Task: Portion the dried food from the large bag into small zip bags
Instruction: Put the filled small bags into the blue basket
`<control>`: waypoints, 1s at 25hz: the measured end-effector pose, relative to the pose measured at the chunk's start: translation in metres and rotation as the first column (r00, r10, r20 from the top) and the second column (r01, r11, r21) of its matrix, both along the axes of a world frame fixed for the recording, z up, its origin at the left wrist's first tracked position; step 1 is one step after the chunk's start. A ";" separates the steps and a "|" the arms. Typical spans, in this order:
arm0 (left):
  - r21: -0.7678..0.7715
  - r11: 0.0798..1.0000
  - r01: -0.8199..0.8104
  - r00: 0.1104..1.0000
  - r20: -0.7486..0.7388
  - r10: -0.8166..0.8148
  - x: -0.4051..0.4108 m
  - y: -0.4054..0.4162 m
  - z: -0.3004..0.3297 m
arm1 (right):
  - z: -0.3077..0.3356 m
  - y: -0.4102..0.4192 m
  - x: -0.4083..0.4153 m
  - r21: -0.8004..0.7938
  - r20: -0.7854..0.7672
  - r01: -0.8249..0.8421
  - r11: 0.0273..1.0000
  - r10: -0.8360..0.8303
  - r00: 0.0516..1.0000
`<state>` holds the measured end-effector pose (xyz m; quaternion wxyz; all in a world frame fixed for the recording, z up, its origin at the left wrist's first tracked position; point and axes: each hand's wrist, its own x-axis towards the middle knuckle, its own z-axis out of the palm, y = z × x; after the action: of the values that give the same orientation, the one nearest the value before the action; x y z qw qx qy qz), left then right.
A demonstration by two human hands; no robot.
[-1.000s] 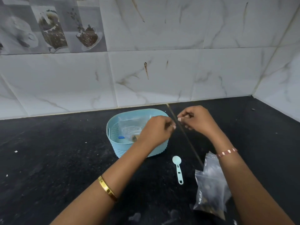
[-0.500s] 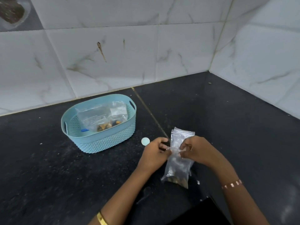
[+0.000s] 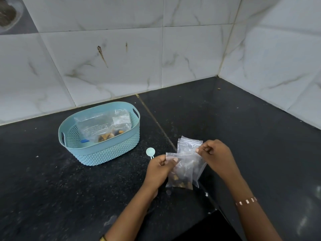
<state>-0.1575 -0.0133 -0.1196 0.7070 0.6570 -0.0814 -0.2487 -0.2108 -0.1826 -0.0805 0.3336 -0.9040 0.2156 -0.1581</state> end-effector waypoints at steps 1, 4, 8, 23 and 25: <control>-0.011 1.000 -0.002 1.000 -0.004 0.002 0.000 0.000 0.001 | -0.003 -0.005 -0.001 -0.021 -0.044 0.030 0.999 -0.031 0.999; -0.013 1.000 -0.023 1.000 -0.021 0.023 0.000 -0.001 0.001 | -0.009 -0.009 -0.001 0.053 -0.237 0.038 0.998 -0.024 0.971; -0.015 0.998 -0.063 0.994 -0.096 0.061 0.001 -0.001 0.000 | -0.006 -0.002 0.003 0.139 -0.136 -0.055 0.989 0.074 0.988; -0.216 0.882 -0.419 0.879 0.147 0.454 0.024 0.075 0.074 | 0.077 0.074 0.061 0.406 0.388 -0.487 0.774 0.336 0.858; -0.235 0.841 -0.488 0.822 0.201 0.533 0.036 0.095 0.090 | 0.093 0.089 0.081 0.375 0.422 -0.538 0.755 0.377 0.824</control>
<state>-0.1220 0.0815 -0.0297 0.7851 0.6175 -0.0146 0.0459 -0.1299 -0.0935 0.0121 0.6055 -0.7793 -0.0405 -0.1566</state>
